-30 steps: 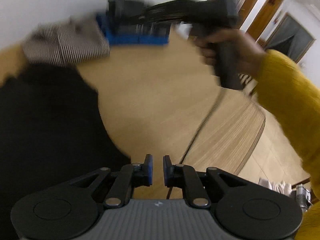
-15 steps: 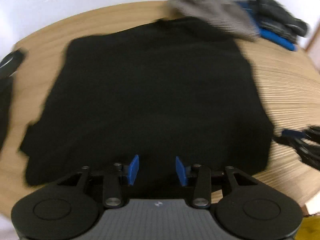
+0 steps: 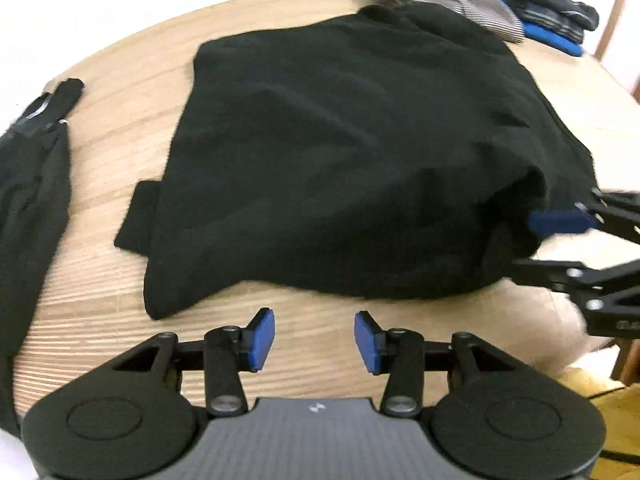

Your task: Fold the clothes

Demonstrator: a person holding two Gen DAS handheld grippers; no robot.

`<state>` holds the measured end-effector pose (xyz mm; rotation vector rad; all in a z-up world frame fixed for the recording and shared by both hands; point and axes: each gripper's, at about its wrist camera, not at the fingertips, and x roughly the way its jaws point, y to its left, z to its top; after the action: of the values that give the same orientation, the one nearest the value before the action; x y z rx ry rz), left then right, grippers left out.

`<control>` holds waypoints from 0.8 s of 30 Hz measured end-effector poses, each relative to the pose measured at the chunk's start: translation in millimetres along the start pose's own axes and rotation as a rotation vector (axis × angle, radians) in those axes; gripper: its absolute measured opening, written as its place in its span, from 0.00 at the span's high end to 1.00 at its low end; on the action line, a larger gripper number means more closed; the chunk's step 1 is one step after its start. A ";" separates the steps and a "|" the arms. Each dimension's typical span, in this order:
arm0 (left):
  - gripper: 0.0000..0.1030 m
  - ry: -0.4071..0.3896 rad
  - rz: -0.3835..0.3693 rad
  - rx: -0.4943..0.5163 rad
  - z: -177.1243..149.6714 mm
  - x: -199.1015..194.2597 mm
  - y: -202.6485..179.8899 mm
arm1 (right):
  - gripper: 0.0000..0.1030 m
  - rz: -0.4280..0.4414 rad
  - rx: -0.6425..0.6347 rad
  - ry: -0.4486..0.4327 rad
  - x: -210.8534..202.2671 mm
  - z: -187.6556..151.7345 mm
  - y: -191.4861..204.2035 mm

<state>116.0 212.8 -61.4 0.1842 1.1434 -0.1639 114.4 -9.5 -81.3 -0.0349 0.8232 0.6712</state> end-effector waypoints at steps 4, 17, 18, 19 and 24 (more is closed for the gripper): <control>0.54 0.005 0.002 0.022 -14.7 -1.3 16.9 | 0.47 -0.028 -0.143 -0.015 4.4 -4.4 53.7; 0.53 -0.041 -0.034 -0.021 -21.7 -9.5 49.4 | 0.91 -0.136 -0.091 0.046 45.3 -1.7 69.8; 0.53 -0.047 -0.031 -0.028 -21.4 -10.8 51.5 | 0.91 -0.123 -0.046 0.035 37.8 -0.5 64.8; 0.53 -0.052 -0.027 -0.030 -21.3 -11.8 53.0 | 0.91 -0.098 -0.006 0.009 24.8 -0.3 61.2; 0.51 -0.047 -0.013 -0.037 -23.7 -9.0 58.9 | 0.91 -0.093 -0.026 -0.059 -48.9 -13.1 53.6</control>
<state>104.5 275.8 -59.1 0.1397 1.1004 -0.1580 51.6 3.0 -44.8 -0.0760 0.7512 0.5931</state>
